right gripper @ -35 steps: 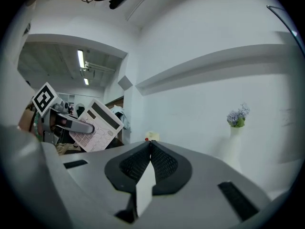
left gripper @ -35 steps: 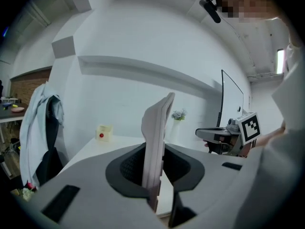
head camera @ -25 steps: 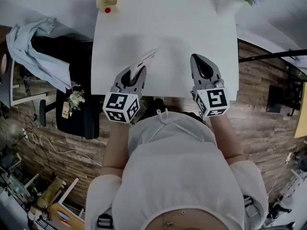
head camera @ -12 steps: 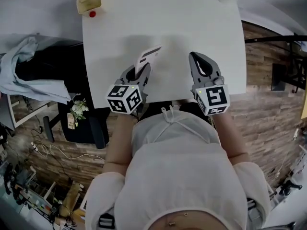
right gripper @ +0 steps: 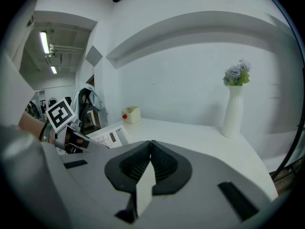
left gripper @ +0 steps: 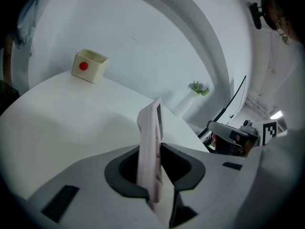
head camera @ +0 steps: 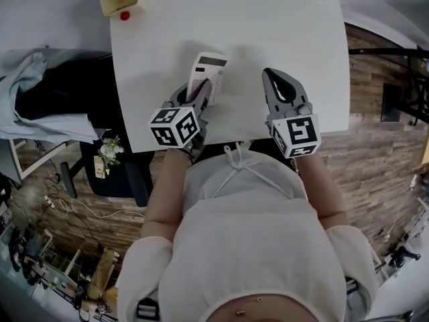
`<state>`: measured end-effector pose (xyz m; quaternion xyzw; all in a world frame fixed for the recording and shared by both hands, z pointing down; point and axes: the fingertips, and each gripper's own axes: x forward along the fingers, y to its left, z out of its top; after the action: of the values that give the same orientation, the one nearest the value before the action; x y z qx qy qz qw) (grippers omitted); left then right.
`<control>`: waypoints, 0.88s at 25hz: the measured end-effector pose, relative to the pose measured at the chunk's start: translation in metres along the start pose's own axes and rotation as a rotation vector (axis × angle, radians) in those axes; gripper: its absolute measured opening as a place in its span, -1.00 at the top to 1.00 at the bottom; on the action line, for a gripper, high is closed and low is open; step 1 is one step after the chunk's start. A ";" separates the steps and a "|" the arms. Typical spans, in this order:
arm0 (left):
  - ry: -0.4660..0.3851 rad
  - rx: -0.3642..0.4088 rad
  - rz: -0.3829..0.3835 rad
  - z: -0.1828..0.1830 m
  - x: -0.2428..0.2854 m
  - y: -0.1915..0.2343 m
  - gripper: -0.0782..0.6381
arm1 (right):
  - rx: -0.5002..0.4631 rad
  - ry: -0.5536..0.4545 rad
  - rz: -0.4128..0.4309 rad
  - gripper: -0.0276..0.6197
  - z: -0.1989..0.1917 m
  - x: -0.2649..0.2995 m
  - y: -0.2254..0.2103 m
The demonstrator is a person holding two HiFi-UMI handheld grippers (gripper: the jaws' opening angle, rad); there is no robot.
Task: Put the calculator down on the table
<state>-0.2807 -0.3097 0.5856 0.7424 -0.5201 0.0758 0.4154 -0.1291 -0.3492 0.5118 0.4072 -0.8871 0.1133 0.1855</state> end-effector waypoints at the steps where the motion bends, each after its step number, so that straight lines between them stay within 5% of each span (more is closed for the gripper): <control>1: 0.002 0.007 0.006 0.000 0.002 0.002 0.48 | 0.001 0.003 0.002 0.89 -0.001 0.001 0.000; 12: -0.014 0.084 0.084 -0.003 0.003 0.021 0.22 | 0.006 0.024 0.022 0.89 -0.005 0.014 -0.002; 18: 0.031 0.201 0.212 -0.010 0.006 0.039 -0.05 | 0.001 0.033 0.042 0.89 -0.007 0.020 0.002; 22: 0.033 0.250 0.212 -0.012 0.005 0.038 -0.05 | -0.005 0.034 0.052 0.89 -0.010 0.020 0.007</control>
<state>-0.3064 -0.3093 0.6169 0.7279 -0.5753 0.1954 0.3178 -0.1438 -0.3551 0.5287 0.3817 -0.8943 0.1228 0.1988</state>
